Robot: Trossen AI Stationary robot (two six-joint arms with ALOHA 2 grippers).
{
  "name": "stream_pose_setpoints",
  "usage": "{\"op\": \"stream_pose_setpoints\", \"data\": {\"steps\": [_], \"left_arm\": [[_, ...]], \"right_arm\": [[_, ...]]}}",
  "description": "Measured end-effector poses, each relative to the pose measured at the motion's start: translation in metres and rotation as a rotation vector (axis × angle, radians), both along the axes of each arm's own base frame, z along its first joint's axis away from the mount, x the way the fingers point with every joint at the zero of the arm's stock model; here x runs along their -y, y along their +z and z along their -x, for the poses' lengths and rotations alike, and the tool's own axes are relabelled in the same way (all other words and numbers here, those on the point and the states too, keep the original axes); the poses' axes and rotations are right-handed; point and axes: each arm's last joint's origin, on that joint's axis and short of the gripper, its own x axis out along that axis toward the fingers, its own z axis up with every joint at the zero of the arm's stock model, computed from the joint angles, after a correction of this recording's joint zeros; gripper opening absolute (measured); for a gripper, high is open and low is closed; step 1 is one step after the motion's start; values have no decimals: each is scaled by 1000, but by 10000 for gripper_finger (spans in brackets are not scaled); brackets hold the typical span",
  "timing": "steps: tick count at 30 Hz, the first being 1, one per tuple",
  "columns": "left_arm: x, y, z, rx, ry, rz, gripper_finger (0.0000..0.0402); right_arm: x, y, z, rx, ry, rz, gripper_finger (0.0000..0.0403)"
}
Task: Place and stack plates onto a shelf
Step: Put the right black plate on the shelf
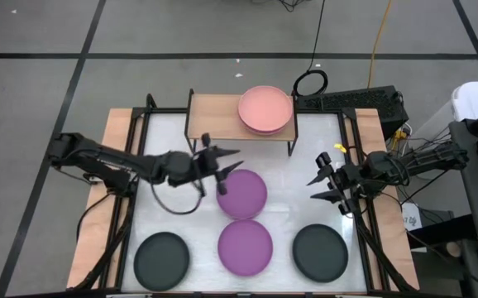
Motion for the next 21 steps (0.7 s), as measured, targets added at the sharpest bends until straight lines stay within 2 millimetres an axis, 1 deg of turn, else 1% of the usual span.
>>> {"op": "stream_pose_setpoints", "data": {"steps": [2,5,7,11,14,17,21], "left_arm": [[6,-10,8,77,-18,26,159],[12,-31,20,107,-14,42,159],[13,-39,25,125,-4,46,159],[12,-46,28,129,20,60,159],[12,-45,28,137,20,58,159],[12,-45,28,133,21,50,159],[11,-44,28,145,21,52,159]], "right_arm": [[0,0,0,-4,-1,2,155],[0,-2,-1,-14,0,5,155],[-1,-5,-2,-22,0,8,155],[-1,-18,-4,-25,-1,9,155],[-1,-22,-5,-33,-6,-7,155],[-1,-17,-6,-58,-23,-12,155],[-1,0,-12,-145,-46,9,155]]}}
